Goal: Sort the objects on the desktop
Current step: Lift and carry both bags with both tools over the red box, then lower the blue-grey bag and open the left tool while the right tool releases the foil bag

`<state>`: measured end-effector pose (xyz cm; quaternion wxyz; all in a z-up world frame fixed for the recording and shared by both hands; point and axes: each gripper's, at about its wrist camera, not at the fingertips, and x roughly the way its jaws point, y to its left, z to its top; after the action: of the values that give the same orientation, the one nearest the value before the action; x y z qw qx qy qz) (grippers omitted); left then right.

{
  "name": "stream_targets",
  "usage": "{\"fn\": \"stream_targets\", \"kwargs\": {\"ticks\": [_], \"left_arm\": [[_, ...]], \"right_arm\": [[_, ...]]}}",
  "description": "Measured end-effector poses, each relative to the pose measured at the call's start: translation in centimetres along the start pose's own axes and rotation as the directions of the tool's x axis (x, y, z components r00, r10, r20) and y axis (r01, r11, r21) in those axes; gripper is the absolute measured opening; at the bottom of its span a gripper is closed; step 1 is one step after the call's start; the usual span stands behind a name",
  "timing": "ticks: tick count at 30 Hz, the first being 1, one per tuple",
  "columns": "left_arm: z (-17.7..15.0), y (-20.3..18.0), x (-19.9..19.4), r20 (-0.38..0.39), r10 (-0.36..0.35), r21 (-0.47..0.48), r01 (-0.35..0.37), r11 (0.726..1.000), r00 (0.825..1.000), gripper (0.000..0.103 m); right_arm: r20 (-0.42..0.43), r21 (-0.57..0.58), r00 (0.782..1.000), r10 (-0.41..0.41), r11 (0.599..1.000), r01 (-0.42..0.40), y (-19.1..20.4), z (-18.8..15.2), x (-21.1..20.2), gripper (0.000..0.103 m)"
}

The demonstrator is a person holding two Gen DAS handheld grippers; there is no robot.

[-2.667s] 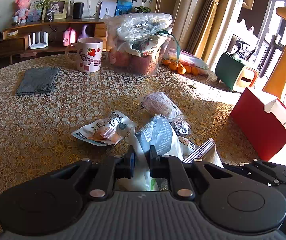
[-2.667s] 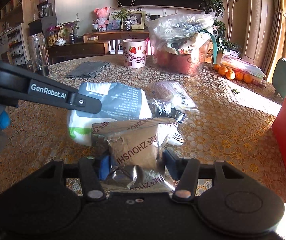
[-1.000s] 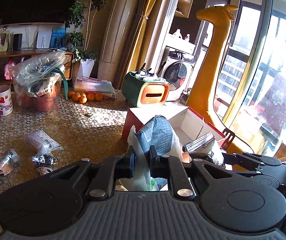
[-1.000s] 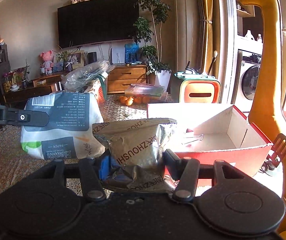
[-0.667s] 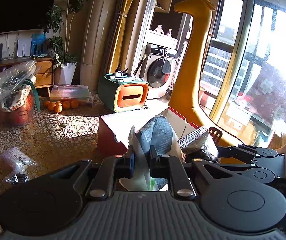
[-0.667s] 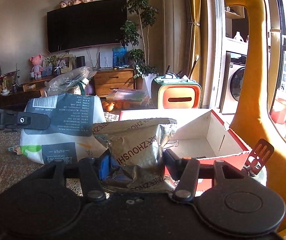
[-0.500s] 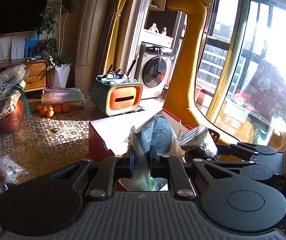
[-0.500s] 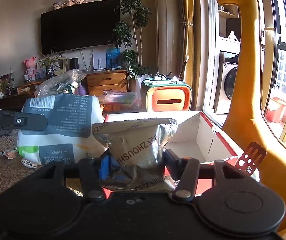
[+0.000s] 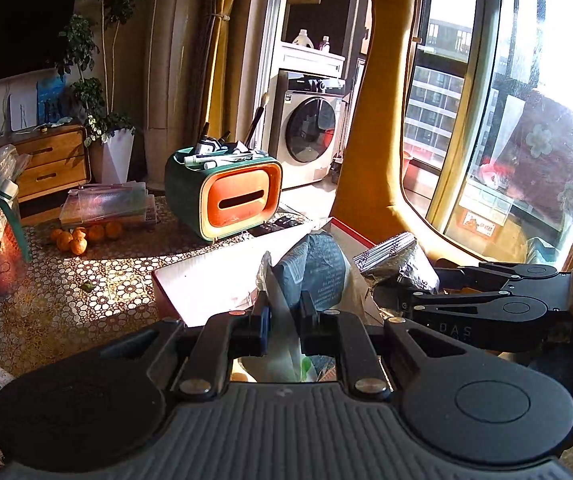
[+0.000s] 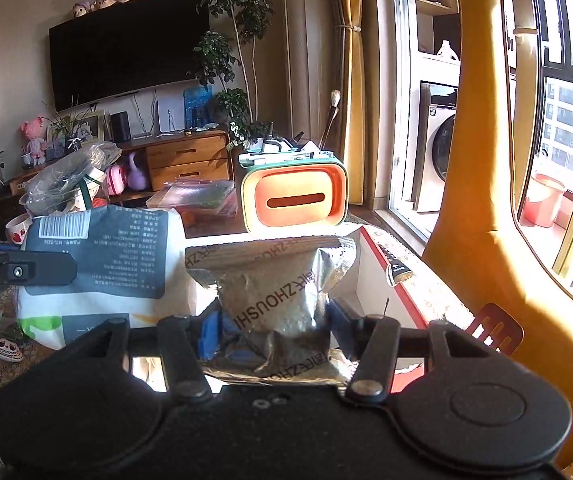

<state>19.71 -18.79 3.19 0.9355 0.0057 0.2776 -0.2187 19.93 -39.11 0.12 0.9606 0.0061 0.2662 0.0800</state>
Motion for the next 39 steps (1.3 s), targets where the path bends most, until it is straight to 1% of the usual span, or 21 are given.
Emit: {"fn": "stream_targets", "kwargs": {"ticks": [2, 4, 11, 13, 16, 18, 21, 27, 30, 35, 39], "left_arm": [[0.3, 0.0, 1.3, -0.015, 0.02, 0.011, -0.019, 1.0, 1.0, 0.013], [0.4, 0.1, 2.6, -0.041, 0.021, 0.012, -0.021, 1.0, 0.999, 0.012], [-0.3, -0.4, 7.0, -0.131, 0.055, 0.052, -0.049, 0.997, 0.99, 0.013], [-0.5, -0.5, 7.9, -0.152, 0.059, 0.053, -0.051, 0.997, 0.987, 0.013], [-0.8, -0.6, 8.8, -0.189, 0.053, 0.043, -0.046, 0.998, 0.98, 0.013], [-1.0, -0.8, 9.4, -0.211, 0.055, 0.042, -0.048, 0.998, 0.976, 0.013], [-1.2, -1.3, 10.2, -0.235, 0.064, 0.067, -0.05, 0.997, 0.97, 0.013], [-1.7, -1.3, 11.5, -0.297, 0.055, 0.069, -0.036, 0.997, 0.953, 0.013], [-1.8, -1.4, 12.0, -0.323, 0.056, 0.079, -0.032, 0.996, 0.945, 0.013], [-1.6, -1.4, 12.7, -0.355, 0.054, 0.093, -0.022, 0.995, 0.933, 0.013], [-1.4, -1.3, 13.2, -0.378, 0.047, 0.086, -0.016, 0.996, 0.925, 0.013]], "right_arm": [[-0.021, 0.004, 1.0, -0.002, 1.0, 0.002, -0.5, 0.3, 1.2, 0.055], [-0.037, 0.01, 0.999, -0.013, 1.0, 0.013, -1.1, 0.3, 2.3, 0.055], [-0.131, -0.01, 0.991, -0.023, 1.0, 0.022, -2.3, 1.2, 6.8, 0.055], [-0.159, -0.028, 0.987, -0.031, 0.999, 0.026, -2.2, 1.4, 7.7, 0.055], [-0.208, -0.049, 0.978, -0.009, 0.999, -0.001, -2.2, 1.3, 9.2, 0.055], [-0.237, -0.061, 0.971, -0.012, 0.998, -0.003, -1.9, 1.2, 10.2, 0.055], [-0.282, -0.062, 0.959, -0.021, 0.998, 0.004, -1.8, 1.0, 11.4, 0.055], [-0.34, -0.04, 0.94, -0.02, 0.999, 0.007, -2.4, 0.5, 12.5, 0.055], [-0.367, -0.048, 0.93, -0.023, 0.999, 0.006, -2.4, 0.2, 12.9, 0.055], [-0.378, -0.066, 0.925, -0.029, 0.998, 0.004, -2.2, 0.1, 12.9, 0.055], [-0.391, -0.081, 0.92, -0.033, 0.997, 0.002, -2.1, 0.1, 13.0, 0.056]]}}
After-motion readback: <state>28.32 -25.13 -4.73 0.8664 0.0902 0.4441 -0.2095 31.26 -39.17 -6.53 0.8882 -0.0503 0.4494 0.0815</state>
